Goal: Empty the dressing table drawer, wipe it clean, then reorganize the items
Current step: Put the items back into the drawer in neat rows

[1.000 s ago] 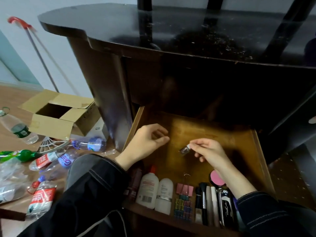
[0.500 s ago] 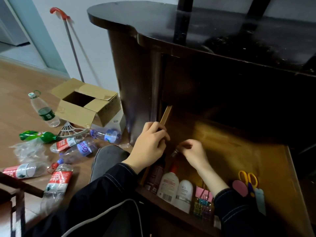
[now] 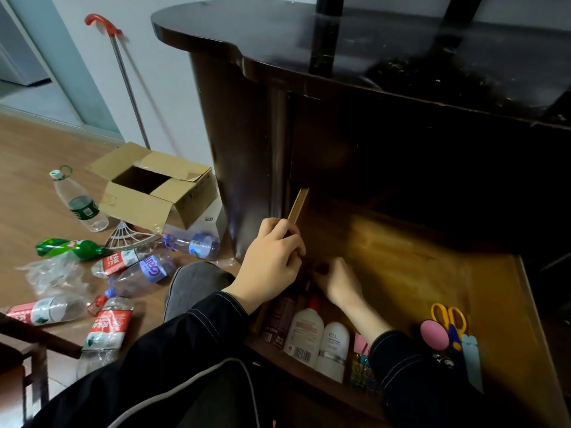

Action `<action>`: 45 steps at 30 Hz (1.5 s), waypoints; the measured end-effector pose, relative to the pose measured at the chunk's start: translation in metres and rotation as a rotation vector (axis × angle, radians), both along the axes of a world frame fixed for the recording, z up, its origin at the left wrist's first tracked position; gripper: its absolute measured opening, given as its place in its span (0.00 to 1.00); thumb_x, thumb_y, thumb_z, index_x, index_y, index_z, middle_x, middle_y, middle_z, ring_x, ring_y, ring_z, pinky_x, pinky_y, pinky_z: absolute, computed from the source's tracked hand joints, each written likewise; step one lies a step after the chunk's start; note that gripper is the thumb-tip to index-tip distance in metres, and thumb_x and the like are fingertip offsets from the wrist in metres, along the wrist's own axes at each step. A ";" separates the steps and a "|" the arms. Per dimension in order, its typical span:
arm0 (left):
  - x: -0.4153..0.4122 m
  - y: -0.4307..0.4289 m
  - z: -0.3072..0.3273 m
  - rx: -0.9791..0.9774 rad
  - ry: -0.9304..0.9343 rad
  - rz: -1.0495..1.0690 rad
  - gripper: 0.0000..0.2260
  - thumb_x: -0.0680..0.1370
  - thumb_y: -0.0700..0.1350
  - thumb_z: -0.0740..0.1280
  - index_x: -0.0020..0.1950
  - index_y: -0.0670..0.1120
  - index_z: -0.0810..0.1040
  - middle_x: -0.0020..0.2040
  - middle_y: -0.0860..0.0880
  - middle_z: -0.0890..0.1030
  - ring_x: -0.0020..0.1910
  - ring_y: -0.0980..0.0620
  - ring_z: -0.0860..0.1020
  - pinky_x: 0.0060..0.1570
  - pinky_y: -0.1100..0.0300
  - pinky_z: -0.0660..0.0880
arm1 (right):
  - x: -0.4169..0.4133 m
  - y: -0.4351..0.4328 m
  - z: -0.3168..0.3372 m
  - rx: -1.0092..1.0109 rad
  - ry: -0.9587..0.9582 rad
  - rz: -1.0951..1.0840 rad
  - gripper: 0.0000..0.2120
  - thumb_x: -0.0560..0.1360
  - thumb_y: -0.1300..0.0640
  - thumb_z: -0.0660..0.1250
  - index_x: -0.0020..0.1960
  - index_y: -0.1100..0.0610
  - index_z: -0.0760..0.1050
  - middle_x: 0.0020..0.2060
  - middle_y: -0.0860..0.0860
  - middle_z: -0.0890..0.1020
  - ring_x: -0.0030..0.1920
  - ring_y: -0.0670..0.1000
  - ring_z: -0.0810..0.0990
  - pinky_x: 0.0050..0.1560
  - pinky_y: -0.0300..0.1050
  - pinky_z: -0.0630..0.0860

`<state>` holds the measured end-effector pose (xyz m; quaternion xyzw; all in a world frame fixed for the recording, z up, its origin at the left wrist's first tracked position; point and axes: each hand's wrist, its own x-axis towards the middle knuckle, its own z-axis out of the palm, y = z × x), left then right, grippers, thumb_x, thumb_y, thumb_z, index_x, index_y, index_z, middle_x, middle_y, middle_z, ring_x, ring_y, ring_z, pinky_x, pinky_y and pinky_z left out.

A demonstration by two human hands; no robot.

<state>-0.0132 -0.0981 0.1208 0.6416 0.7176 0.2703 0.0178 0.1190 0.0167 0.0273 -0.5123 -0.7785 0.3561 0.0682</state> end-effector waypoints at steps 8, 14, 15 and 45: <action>0.000 0.001 -0.002 0.018 -0.012 -0.001 0.06 0.74 0.36 0.67 0.45 0.45 0.82 0.56 0.51 0.77 0.62 0.46 0.68 0.51 0.56 0.73 | 0.001 -0.004 -0.002 0.004 -0.066 0.096 0.02 0.77 0.51 0.69 0.47 0.47 0.80 0.41 0.45 0.82 0.40 0.46 0.81 0.38 0.44 0.78; 0.000 0.001 -0.004 0.029 -0.020 0.000 0.06 0.74 0.36 0.67 0.44 0.45 0.82 0.56 0.51 0.77 0.62 0.46 0.68 0.50 0.57 0.72 | 0.002 -0.003 -0.004 -0.025 -0.030 0.141 0.03 0.77 0.52 0.71 0.50 0.48 0.81 0.43 0.46 0.82 0.42 0.46 0.81 0.40 0.43 0.78; 0.000 0.001 -0.004 0.028 -0.020 -0.001 0.06 0.74 0.36 0.67 0.44 0.45 0.82 0.56 0.51 0.77 0.62 0.46 0.68 0.50 0.57 0.73 | 0.002 -0.003 -0.004 -0.032 -0.022 0.143 0.02 0.76 0.52 0.71 0.49 0.48 0.81 0.43 0.46 0.82 0.42 0.46 0.81 0.40 0.43 0.78; 0.055 -0.068 0.012 -0.127 -0.031 -0.401 0.10 0.81 0.56 0.65 0.53 0.52 0.82 0.51 0.58 0.77 0.53 0.57 0.73 0.59 0.56 0.72 | 0.204 -0.120 0.097 0.237 0.046 -0.047 0.09 0.78 0.40 0.64 0.47 0.42 0.81 0.44 0.36 0.82 0.47 0.37 0.79 0.43 0.36 0.76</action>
